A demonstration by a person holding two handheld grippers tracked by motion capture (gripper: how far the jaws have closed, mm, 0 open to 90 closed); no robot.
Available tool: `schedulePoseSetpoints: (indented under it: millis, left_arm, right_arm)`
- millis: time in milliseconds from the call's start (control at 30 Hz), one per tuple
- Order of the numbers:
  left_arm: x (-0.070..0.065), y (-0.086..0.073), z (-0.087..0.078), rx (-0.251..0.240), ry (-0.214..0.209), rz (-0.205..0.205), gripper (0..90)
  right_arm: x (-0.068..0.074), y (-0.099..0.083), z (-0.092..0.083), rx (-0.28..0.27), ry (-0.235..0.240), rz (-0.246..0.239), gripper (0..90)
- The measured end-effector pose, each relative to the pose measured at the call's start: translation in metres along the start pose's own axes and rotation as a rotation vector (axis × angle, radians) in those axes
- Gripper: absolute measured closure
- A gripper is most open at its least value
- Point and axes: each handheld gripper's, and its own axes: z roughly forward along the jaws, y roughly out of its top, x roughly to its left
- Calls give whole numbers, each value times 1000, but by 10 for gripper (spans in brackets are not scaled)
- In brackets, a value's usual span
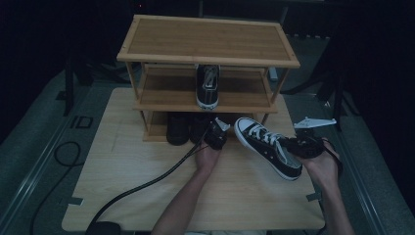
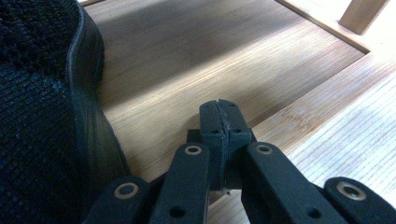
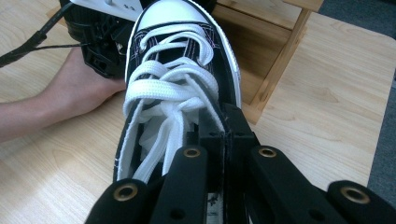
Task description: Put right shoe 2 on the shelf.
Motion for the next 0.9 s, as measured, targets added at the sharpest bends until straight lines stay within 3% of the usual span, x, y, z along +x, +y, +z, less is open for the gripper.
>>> schedulePoseSetpoints:
  millis: [900]
  left_arm:
    - [0,0,0,-9,3,-8,900]
  right_arm:
    - [3,18,-13,-10,19,-40,886]
